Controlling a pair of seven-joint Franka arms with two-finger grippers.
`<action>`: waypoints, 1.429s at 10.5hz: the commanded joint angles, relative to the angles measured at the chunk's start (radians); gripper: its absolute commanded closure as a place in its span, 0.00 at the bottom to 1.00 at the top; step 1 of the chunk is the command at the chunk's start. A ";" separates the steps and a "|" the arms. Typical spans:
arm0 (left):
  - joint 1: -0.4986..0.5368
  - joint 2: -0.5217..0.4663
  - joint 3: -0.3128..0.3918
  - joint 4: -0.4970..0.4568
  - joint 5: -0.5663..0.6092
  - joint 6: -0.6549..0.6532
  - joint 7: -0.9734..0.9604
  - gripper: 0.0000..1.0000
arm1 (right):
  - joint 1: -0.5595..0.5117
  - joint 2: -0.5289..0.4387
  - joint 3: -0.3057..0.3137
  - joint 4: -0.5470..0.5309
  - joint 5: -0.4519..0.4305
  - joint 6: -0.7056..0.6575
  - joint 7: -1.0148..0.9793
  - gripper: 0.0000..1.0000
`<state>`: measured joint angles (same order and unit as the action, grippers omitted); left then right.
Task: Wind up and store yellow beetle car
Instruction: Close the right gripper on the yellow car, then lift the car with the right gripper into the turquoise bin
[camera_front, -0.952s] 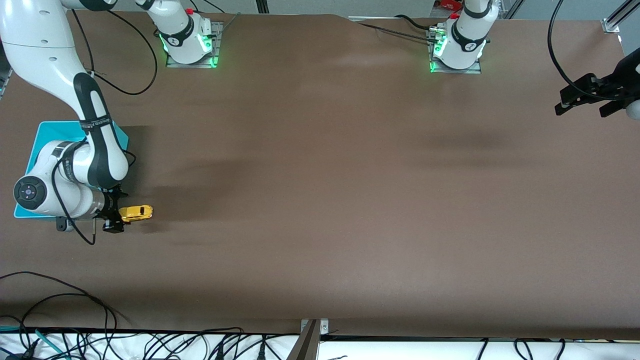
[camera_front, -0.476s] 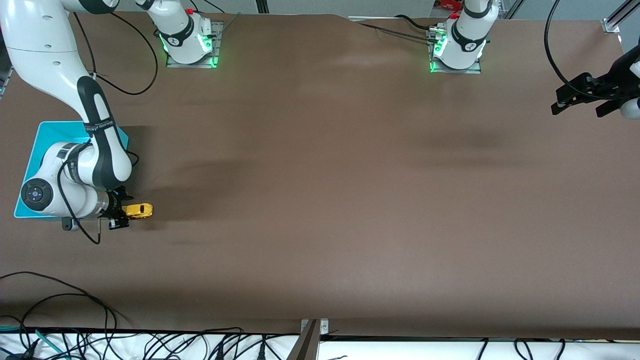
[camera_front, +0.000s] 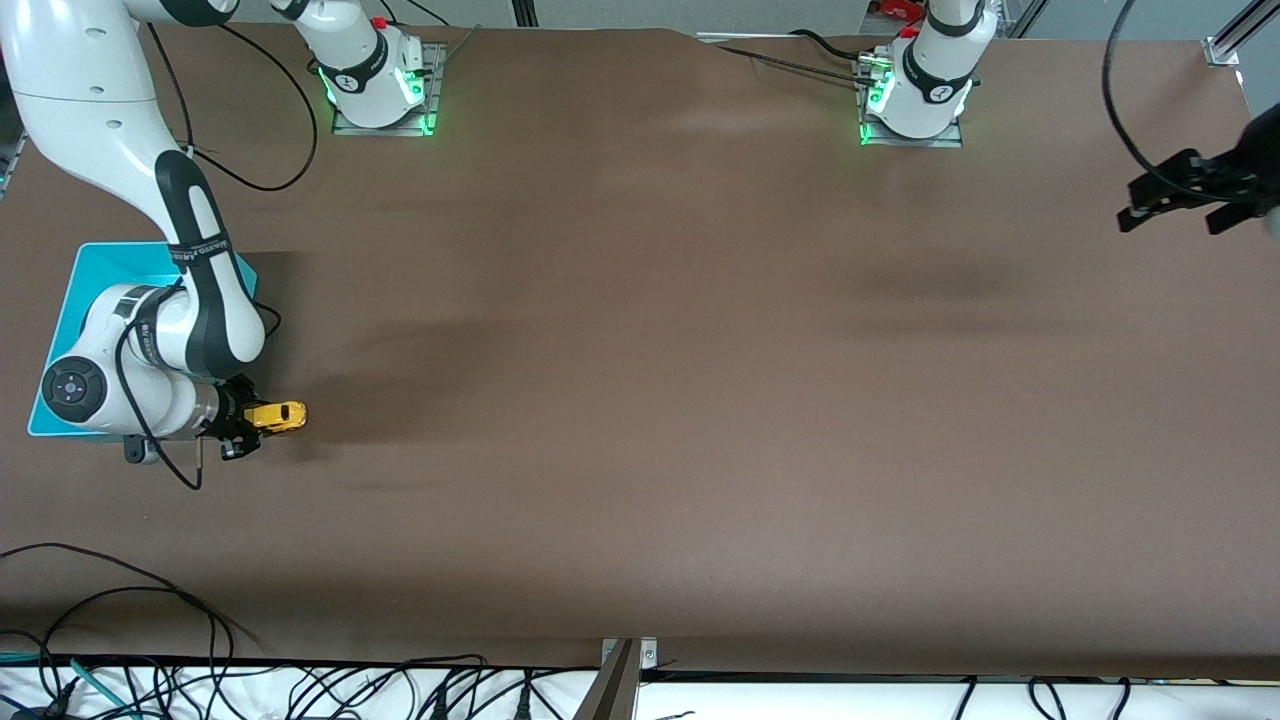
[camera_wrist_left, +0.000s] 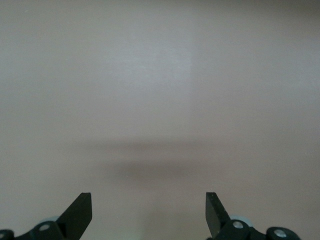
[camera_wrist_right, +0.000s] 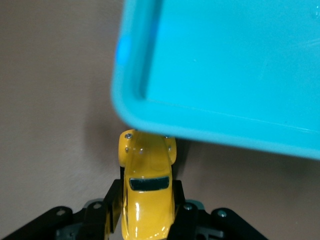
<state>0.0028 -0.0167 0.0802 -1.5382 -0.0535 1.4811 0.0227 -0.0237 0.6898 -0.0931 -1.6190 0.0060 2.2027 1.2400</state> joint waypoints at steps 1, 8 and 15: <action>0.032 -0.003 0.003 0.007 -0.002 -0.018 -0.001 0.00 | 0.007 -0.055 0.009 0.046 0.005 -0.102 0.013 0.88; 0.029 -0.003 -0.005 0.009 0.037 -0.028 -0.001 0.00 | 0.022 -0.119 -0.184 0.157 0.009 -0.469 0.065 0.87; 0.032 -0.002 -0.003 0.009 0.037 -0.028 0.000 0.00 | -0.126 -0.069 -0.231 -0.045 0.011 -0.257 0.007 0.88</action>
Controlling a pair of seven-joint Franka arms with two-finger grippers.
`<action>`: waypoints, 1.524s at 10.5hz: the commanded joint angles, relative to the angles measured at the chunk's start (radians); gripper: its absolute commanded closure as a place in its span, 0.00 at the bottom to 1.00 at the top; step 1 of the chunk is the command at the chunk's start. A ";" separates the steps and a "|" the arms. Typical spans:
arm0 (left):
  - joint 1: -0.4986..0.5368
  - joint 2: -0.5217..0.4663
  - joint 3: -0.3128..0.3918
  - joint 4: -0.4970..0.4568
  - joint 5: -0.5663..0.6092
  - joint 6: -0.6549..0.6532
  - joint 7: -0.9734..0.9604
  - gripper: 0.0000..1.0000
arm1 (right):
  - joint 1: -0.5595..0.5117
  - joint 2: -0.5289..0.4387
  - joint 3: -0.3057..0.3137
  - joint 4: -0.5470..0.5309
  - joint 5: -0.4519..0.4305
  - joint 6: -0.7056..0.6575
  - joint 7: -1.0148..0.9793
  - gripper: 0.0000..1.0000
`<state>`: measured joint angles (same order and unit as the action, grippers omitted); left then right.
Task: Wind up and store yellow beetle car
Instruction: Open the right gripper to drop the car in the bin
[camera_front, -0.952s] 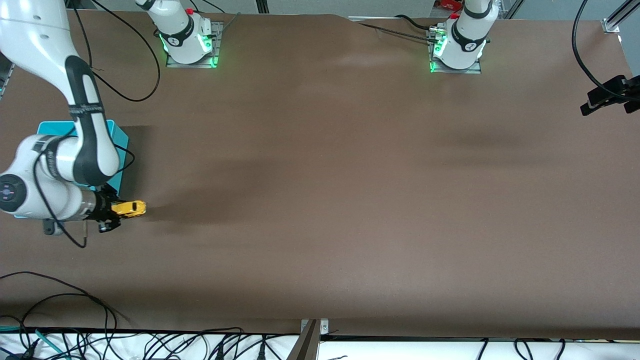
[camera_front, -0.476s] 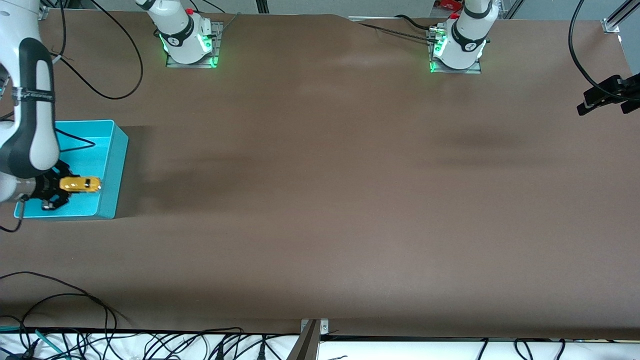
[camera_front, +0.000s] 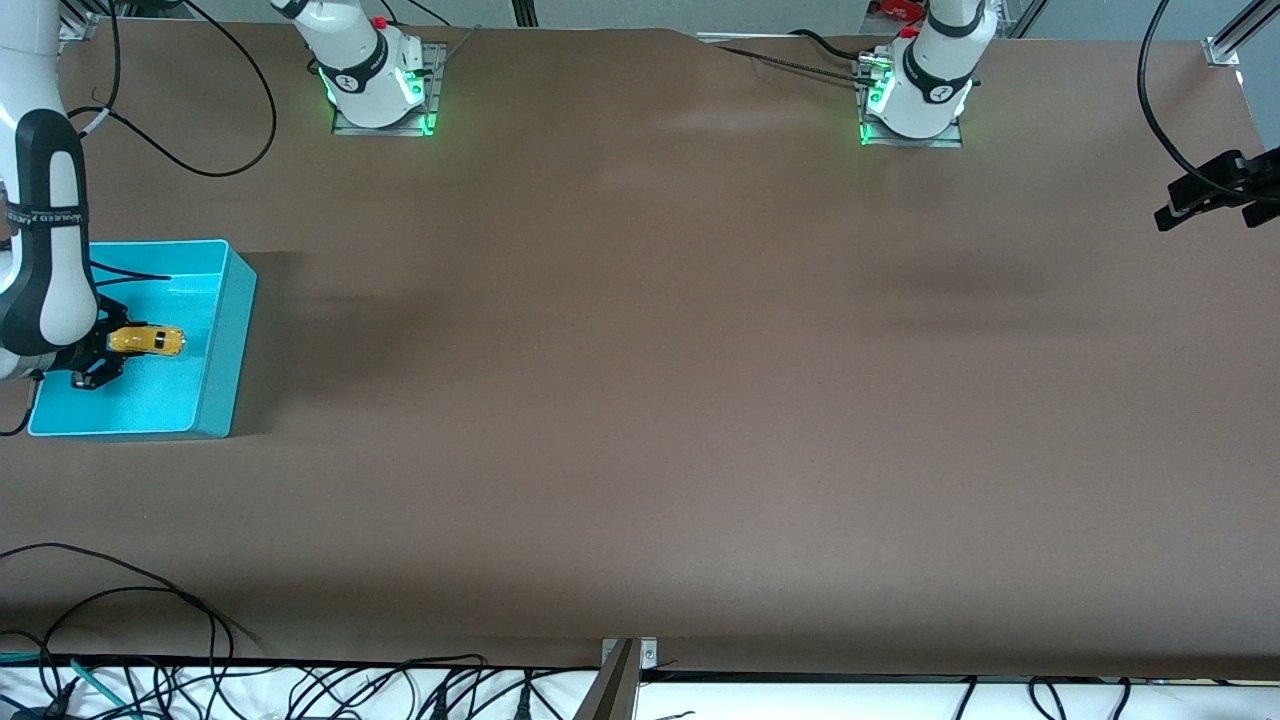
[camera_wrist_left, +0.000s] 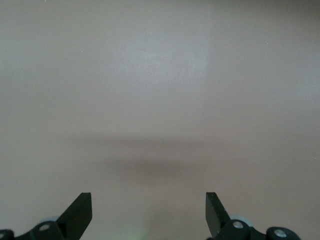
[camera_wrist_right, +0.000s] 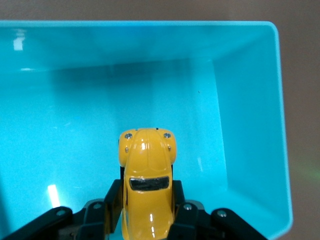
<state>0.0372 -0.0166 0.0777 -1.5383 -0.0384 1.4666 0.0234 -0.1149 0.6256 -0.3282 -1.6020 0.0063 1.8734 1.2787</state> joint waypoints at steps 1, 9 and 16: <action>-0.003 -0.002 -0.003 0.009 0.022 -0.014 -0.002 0.00 | -0.040 -0.001 0.005 -0.106 0.012 0.128 -0.033 0.87; 0.000 0.000 -0.001 0.007 0.045 -0.014 0.000 0.00 | -0.026 -0.157 0.009 -0.112 -0.003 0.010 -0.135 0.00; -0.003 -0.002 -0.004 0.009 0.045 -0.014 0.001 0.00 | 0.081 -0.314 0.081 0.133 0.008 -0.272 -0.644 0.00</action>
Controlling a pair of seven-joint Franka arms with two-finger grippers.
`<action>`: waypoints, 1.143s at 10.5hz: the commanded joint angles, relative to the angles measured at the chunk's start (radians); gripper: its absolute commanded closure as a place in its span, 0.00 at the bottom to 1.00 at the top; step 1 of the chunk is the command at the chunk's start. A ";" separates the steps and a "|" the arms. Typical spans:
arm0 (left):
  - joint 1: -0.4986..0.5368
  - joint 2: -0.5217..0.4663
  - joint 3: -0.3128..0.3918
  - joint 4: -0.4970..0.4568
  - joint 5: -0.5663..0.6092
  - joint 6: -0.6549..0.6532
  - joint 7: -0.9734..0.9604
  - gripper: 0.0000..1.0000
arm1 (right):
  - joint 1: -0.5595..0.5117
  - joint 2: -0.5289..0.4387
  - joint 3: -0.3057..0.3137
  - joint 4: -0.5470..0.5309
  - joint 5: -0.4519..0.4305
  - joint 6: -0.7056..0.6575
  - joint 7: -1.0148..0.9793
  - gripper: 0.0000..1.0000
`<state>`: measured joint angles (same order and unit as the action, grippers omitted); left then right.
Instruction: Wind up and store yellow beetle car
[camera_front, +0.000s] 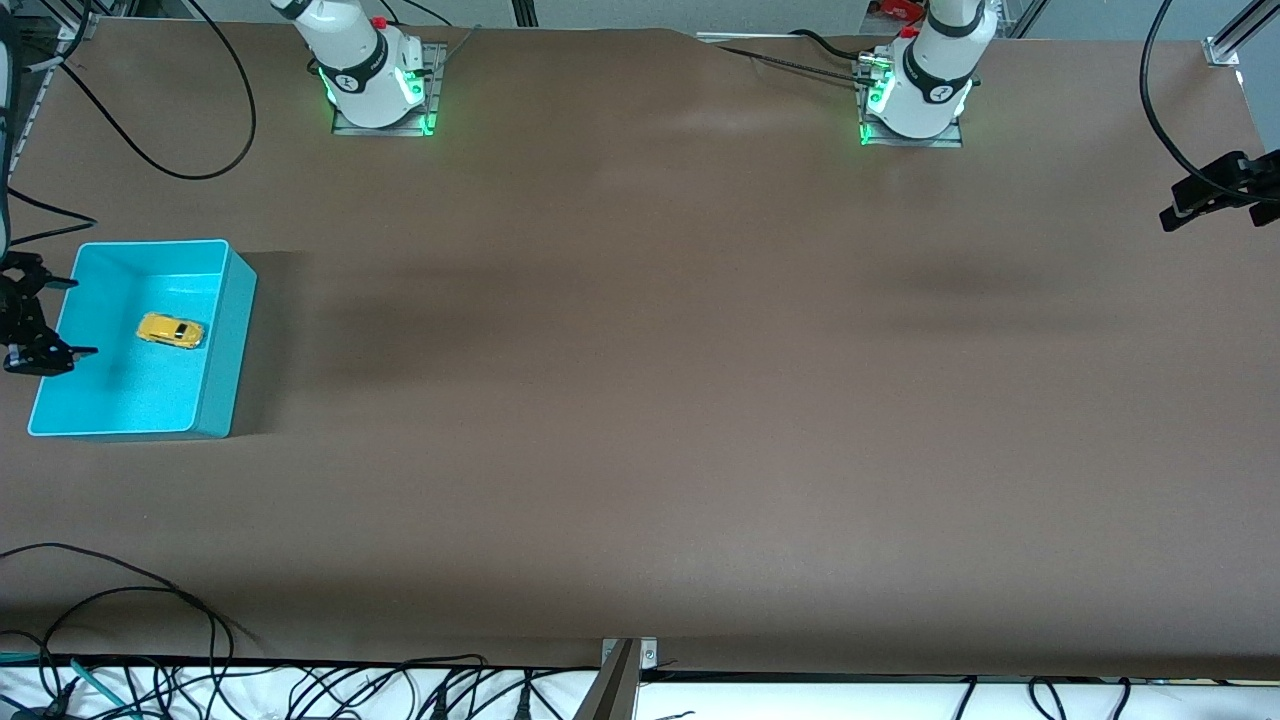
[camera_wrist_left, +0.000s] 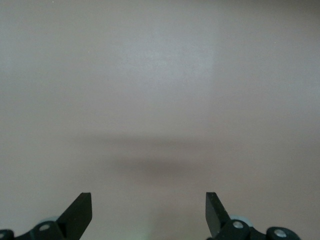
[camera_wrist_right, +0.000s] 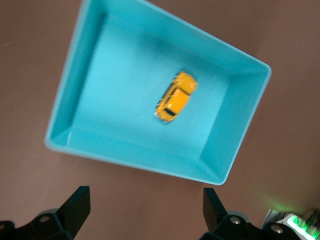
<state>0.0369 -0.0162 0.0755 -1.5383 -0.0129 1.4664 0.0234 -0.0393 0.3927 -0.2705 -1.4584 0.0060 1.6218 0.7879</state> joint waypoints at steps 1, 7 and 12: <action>-0.005 -0.002 -0.003 0.009 0.019 -0.014 0.001 0.00 | 0.006 -0.141 0.040 -0.037 0.015 -0.019 -0.248 0.00; -0.009 -0.002 -0.005 0.009 0.018 -0.014 -0.007 0.00 | 0.057 -0.365 0.200 -0.215 0.017 0.060 -0.783 0.00; -0.003 -0.001 -0.003 0.006 0.018 -0.015 -0.007 0.00 | 0.065 -0.403 0.228 -0.175 0.017 -0.051 -0.782 0.00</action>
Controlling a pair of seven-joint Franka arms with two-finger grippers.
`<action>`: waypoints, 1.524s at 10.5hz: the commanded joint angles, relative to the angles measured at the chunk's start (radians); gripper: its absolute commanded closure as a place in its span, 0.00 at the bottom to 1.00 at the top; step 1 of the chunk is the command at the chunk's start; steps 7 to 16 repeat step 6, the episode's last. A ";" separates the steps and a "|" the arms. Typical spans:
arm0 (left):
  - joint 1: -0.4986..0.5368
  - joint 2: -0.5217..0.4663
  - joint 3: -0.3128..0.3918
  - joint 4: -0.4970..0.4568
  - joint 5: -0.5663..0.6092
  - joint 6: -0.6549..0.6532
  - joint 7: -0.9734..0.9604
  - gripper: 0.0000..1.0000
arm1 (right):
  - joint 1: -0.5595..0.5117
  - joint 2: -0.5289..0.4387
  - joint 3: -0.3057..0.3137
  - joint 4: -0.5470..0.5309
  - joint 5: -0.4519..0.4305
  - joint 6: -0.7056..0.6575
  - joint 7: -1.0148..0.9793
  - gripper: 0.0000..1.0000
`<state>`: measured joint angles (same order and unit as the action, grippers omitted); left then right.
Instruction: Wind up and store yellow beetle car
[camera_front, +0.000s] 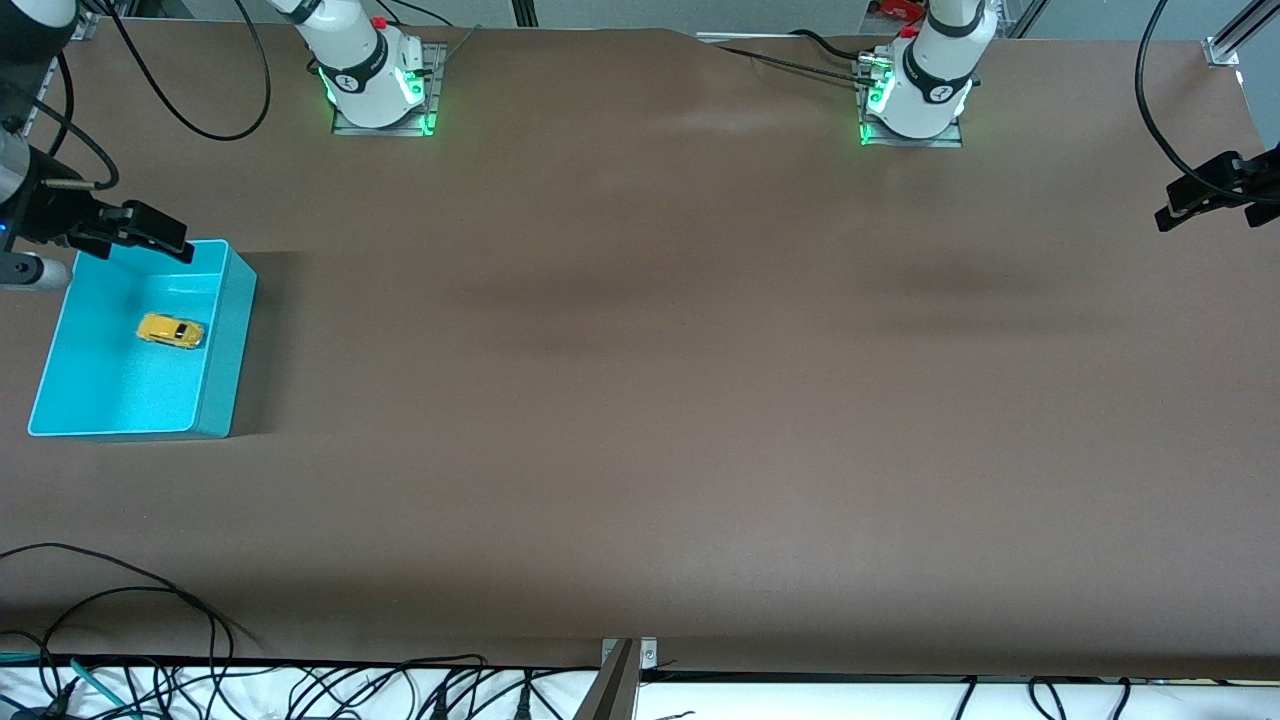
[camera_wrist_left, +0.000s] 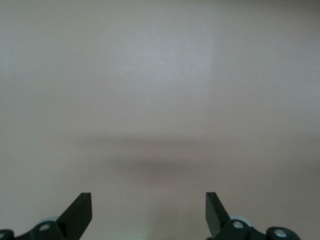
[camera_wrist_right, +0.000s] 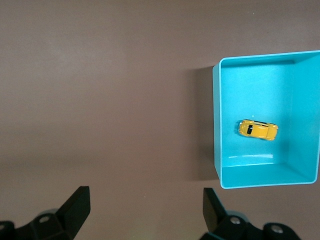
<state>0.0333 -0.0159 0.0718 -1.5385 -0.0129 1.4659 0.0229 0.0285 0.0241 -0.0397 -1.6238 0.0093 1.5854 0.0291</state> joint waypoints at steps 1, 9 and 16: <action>0.003 -0.001 0.002 0.005 0.016 -0.015 -0.005 0.00 | -0.002 -0.035 -0.003 -0.010 0.012 -0.025 -0.021 0.00; 0.000 0.002 0.002 0.006 0.017 -0.016 -0.005 0.00 | -0.001 -0.036 -0.002 -0.010 0.014 -0.032 -0.021 0.00; 0.000 0.002 0.002 0.006 0.017 -0.016 -0.005 0.00 | -0.001 -0.036 -0.002 -0.010 0.014 -0.032 -0.021 0.00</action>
